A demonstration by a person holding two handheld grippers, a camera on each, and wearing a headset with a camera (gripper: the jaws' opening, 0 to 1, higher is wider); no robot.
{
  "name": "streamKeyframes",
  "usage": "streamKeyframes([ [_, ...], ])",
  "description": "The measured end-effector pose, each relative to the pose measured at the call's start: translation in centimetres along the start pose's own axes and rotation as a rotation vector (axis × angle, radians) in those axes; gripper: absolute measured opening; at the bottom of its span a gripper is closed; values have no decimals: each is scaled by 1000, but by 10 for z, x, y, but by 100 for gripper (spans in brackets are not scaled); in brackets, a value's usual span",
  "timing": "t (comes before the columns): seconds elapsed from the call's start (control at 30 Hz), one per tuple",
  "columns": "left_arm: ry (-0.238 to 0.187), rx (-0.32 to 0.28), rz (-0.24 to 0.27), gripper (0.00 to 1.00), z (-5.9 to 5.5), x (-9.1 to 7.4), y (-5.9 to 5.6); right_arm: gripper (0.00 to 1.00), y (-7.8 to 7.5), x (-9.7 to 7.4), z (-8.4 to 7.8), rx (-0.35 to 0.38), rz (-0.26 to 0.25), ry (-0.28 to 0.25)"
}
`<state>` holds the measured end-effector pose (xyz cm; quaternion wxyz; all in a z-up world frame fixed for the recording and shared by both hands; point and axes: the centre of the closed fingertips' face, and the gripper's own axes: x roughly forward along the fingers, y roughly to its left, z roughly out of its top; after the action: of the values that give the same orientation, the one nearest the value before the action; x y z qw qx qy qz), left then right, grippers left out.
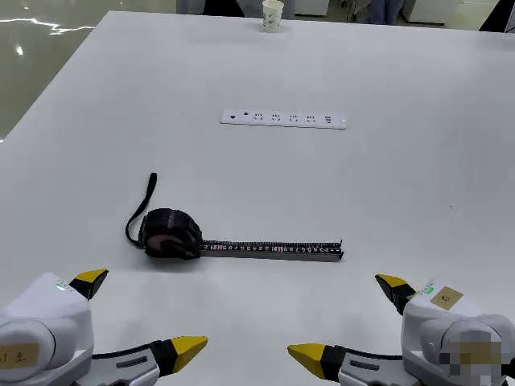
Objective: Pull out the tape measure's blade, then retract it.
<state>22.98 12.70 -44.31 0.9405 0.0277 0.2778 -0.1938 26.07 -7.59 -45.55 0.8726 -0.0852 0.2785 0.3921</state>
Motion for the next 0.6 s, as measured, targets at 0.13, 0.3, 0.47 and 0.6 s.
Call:
streamKeyframes([
  [0.13,-8,-8,5,99,0,-1,-5,99,2,0,0,7,-16,2],
  [0.3,-22,-23,17,99,1,-3,-7,99,4,-1,0,26,-31,-3],
  [0.47,-26,-43,34,99,0,-4,-8,99,8,-1,1,39,-35,-6],
  [0.6,-32,-45,46,99,-1,-6,-9,99,10,-2,3,51,-41,-12],
])
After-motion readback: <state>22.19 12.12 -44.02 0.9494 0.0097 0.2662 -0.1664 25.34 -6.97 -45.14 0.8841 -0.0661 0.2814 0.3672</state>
